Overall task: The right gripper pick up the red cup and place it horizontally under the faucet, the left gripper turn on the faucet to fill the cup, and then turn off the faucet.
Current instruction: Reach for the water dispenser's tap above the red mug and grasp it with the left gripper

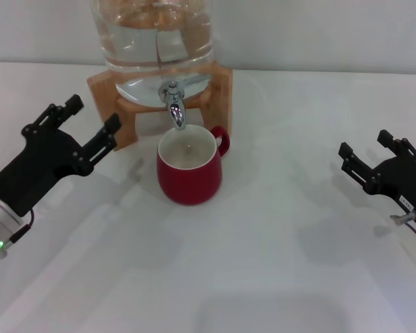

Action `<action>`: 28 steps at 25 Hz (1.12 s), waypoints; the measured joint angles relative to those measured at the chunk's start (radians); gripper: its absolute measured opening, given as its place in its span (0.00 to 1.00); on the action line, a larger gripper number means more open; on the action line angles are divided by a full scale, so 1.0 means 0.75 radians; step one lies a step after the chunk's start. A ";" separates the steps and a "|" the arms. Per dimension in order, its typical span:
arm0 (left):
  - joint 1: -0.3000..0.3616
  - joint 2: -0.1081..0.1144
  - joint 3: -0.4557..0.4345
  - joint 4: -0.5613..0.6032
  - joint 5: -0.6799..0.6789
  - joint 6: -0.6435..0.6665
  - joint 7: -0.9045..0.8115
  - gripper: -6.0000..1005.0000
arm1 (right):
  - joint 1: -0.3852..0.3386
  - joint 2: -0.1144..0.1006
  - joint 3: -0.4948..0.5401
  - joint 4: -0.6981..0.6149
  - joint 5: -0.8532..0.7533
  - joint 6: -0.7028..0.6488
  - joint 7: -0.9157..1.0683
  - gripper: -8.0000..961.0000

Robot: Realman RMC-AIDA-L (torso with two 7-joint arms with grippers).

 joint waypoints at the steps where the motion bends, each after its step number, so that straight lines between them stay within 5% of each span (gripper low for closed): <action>1: 0.000 0.000 0.000 0.000 0.000 0.000 0.000 0.75 | -0.001 0.000 0.000 -0.001 0.002 0.001 0.000 0.84; 7: 0.074 0.004 -0.033 0.288 0.301 0.155 -0.294 0.75 | 0.000 0.005 0.000 0.000 0.007 0.015 0.002 0.84; 15: 0.053 0.007 -0.214 0.562 0.857 0.125 -0.834 0.75 | 0.009 0.007 0.000 0.005 0.008 0.025 0.002 0.84; 28: -0.099 0.017 -0.428 0.690 1.227 -0.167 -1.175 0.75 | 0.019 0.008 0.000 0.010 0.007 0.033 0.002 0.84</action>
